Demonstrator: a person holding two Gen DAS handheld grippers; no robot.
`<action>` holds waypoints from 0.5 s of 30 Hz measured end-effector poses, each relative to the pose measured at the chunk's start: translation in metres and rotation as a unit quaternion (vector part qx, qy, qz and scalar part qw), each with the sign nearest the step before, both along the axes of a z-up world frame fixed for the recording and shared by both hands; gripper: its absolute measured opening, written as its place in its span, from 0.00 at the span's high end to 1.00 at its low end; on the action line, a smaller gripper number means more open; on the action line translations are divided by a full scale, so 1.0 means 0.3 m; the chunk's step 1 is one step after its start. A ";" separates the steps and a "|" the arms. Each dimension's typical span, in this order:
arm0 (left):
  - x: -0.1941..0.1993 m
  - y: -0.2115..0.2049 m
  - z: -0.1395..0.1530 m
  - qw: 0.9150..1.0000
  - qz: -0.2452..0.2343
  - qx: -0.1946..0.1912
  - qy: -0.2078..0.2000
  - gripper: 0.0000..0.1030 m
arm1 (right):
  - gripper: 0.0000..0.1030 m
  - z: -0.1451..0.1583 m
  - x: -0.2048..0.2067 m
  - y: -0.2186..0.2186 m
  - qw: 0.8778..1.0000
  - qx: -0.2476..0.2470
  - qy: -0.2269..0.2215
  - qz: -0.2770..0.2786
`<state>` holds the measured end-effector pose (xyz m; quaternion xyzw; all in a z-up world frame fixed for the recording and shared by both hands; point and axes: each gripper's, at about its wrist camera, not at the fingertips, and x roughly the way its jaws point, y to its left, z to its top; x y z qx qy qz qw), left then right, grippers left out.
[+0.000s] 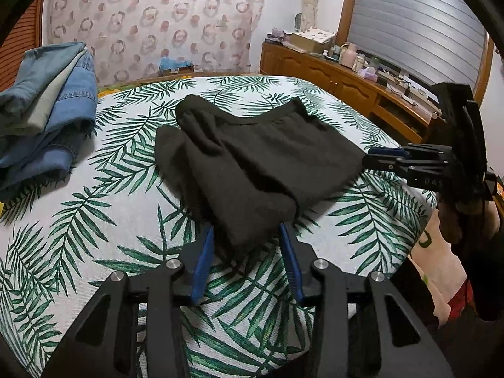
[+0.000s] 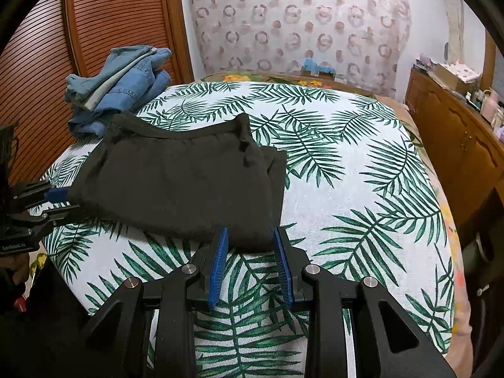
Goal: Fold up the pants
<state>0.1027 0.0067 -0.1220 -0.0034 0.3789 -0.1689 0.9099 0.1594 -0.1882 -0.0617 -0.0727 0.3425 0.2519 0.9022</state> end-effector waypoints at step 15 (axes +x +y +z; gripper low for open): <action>0.016 -0.008 0.010 1.000 -0.009 0.011 -0.005 0.82 | 0.83 -0.021 0.035 -0.014 1.000 0.015 0.021 0.013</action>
